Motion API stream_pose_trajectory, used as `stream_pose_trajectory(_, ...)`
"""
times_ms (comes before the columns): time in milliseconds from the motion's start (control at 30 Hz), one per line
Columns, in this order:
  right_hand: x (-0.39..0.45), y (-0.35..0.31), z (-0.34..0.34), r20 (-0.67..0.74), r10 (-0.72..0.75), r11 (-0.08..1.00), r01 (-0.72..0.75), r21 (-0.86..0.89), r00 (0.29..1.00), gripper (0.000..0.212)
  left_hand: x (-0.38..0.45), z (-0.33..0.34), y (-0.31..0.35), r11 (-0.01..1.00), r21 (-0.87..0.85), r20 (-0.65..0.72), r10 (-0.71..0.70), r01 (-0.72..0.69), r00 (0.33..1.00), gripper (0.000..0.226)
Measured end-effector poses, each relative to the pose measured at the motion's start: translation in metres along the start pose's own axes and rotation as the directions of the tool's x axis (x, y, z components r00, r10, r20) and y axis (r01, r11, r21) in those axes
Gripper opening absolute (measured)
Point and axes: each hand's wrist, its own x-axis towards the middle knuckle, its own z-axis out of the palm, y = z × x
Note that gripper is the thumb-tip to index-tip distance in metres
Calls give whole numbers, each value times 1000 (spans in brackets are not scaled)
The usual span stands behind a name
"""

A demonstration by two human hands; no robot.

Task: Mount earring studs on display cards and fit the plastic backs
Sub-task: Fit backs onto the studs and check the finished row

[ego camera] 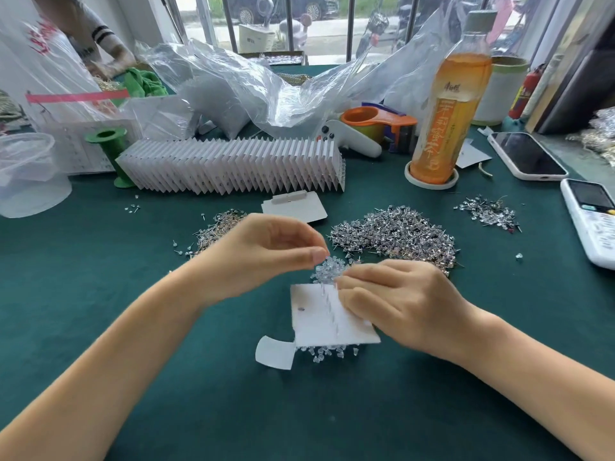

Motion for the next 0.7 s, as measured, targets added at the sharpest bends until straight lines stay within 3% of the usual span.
stream_pose_trajectory(67, 0, -3, 2, 28, -40, 998, 41, -37, 999, 23, -4, 7, 1, 1000, 10, 91, 4, -5, 996, 14)
stream_pose_trajectory(267, 1, -3, 2, 53, -38, 998, 41, -57, 998, 26, -6, 12, 0, 987, 155, 147, 22, -45, 989, 3)
stream_pose_trajectory(533, 2, -4, 0, 67, -1, 1000, 2, -16, 998, 23, -8, 12, 2, 956, 269, 150, 75, -114, 986, 24)
stream_pose_trajectory(700, 1, -4, 0, 79, 17, 1000, -16, -3, 997, 23, -7, 13, 0, 930, 340, 149, 90, -136, 985, 8)
